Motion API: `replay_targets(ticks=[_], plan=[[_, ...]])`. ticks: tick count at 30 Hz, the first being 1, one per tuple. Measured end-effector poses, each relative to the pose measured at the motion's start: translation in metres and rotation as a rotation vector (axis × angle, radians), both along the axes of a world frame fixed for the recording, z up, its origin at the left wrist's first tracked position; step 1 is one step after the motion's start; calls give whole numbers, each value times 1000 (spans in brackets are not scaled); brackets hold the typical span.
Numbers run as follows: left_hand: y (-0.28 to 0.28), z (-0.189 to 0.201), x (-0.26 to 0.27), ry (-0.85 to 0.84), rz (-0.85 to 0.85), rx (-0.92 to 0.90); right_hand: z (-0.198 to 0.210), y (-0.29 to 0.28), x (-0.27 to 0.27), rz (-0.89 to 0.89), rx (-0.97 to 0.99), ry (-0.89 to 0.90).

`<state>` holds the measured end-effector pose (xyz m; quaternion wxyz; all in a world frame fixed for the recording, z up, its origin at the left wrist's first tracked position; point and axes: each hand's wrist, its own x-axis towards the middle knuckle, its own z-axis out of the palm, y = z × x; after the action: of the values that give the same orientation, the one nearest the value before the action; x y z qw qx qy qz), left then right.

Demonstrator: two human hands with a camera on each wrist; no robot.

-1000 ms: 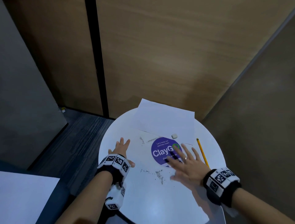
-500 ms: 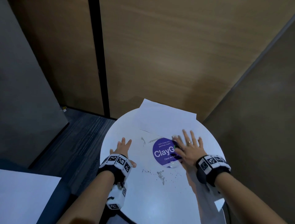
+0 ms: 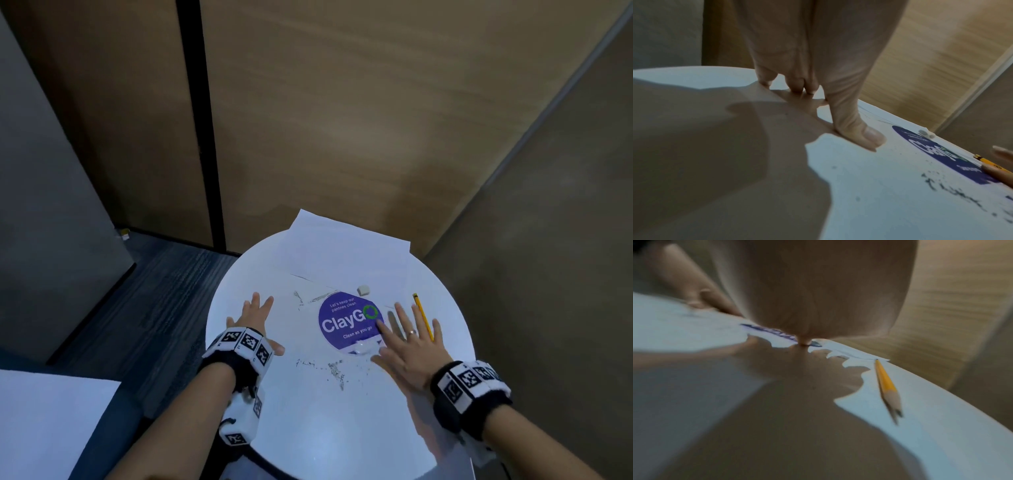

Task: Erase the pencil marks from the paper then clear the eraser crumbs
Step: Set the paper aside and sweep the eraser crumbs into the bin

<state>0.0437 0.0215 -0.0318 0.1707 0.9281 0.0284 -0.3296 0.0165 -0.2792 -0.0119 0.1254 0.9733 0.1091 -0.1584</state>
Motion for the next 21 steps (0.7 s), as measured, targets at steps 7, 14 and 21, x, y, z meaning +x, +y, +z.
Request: replay_targets(ticks=[7,14,21], plan=[[0,0,3,2,-3,16,-7,14,-29,171,111,77],[-1,2,0,6,-15,25,2,38,-4,150,101,149],[1,2,1,-4,-8,17,6,38,-14,199,77,60]])
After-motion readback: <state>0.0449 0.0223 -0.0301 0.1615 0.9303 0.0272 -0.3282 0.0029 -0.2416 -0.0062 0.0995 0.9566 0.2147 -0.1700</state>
